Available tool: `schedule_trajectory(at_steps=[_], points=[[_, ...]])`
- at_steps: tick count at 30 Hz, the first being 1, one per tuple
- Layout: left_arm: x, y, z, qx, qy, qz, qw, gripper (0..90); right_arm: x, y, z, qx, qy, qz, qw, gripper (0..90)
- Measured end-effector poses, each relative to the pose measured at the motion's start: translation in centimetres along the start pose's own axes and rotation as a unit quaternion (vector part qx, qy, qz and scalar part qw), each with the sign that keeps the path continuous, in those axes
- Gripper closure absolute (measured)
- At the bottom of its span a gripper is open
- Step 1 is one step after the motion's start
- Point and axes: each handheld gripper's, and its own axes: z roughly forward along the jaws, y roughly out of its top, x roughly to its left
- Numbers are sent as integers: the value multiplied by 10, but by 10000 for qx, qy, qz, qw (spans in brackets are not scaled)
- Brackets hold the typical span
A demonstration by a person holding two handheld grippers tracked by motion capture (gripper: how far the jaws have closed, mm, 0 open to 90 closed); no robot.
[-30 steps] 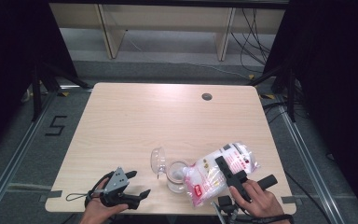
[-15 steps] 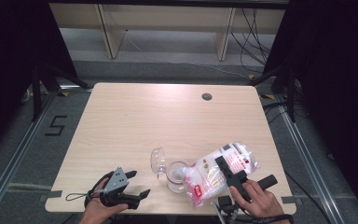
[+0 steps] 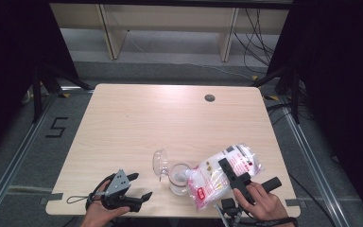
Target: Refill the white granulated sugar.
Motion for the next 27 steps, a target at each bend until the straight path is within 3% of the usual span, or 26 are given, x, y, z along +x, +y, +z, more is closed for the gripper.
schedule_trajectory(at_steps=[1,4,5,21,27], points=[[0,0,0,-3,-1,-3,10000,183,1,0,-1,43,-54,86,9999,541],[0,0,0,-5,0,-33,10000,183,0,0,0,-5,-58,-17,10000,542],[0,0,0,-10,2,-35,10000,183,2,-1,0,23,-27,64,10000,542],[0,0,0,-2,-2,-2,10000,183,1,-2,0,16,-30,74,10000,550],[0,0,0,-5,0,-7,10000,183,0,-2,1,-9,72,20,10000,552]])
